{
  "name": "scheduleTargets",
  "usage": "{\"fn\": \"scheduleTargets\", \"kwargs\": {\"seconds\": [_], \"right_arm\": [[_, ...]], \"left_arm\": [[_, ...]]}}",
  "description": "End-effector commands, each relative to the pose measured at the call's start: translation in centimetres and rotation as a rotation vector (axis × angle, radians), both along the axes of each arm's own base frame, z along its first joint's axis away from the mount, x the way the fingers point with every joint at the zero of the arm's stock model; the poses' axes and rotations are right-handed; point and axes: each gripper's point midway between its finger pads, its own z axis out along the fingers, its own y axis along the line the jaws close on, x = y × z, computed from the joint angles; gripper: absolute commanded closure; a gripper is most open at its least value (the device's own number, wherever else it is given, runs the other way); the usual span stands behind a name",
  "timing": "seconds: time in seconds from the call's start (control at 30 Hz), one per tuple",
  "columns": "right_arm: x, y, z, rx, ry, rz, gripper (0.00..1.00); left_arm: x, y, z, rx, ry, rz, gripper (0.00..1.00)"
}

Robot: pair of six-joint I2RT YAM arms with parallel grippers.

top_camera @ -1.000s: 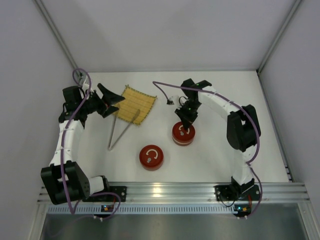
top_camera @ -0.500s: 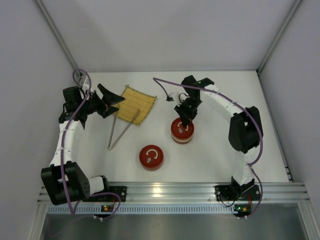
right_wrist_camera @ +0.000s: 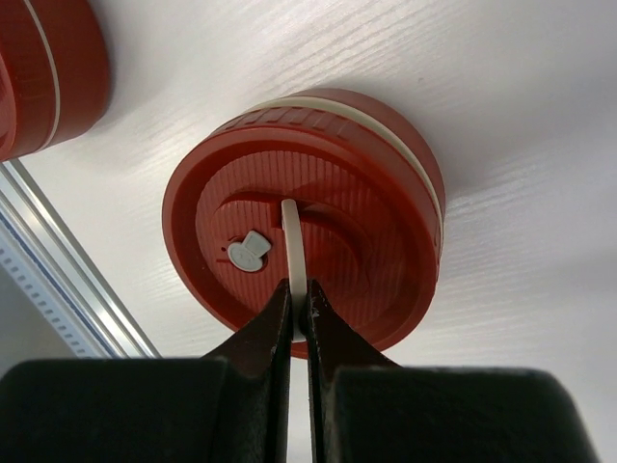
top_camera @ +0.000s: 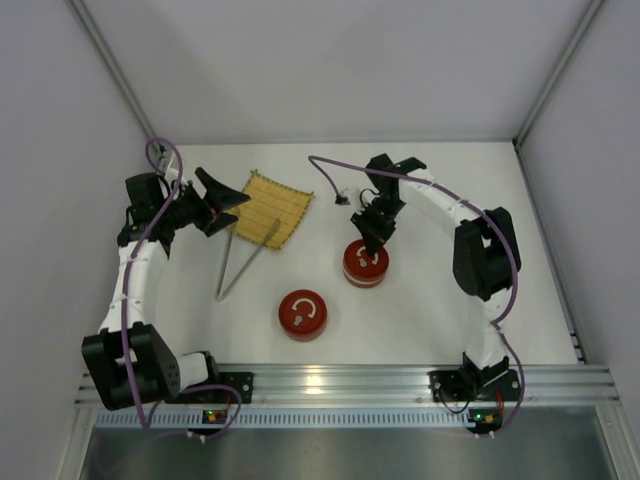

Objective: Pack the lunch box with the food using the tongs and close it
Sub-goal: Close the box lid on the packing box.

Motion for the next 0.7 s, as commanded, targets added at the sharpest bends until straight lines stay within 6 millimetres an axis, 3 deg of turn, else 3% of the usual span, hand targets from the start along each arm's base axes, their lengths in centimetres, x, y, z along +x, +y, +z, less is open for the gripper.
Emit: {"fn": "scheduleTargets", "kwargs": {"seconds": [0.0, 0.17, 0.43, 0.53, 0.67], "right_arm": [[0.3, 0.3, -0.1, 0.037, -0.003, 0.020, 1.00], [0.6, 0.0, -0.6, 0.022, -0.016, 0.008, 1.00], [1.2, 0.1, 1.0, -0.012, -0.121, -0.019, 1.00], [0.9, 0.0, 0.3, -0.035, -0.132, -0.027, 1.00], [-0.3, -1.1, -2.4, -0.114, -0.150, -0.013, 1.00]], "left_arm": [[0.0, 0.1, 1.5, 0.015, -0.072, -0.011, 0.02], [-0.1, 0.2, 1.4, 0.028, -0.074, -0.009, 0.02], [-0.2, 0.4, 1.3, 0.053, -0.083, -0.005, 0.02], [-0.2, 0.4, 1.3, 0.056, -0.083, -0.003, 0.02], [-0.3, 0.5, 1.2, 0.078, -0.093, -0.006, 0.02]]}}
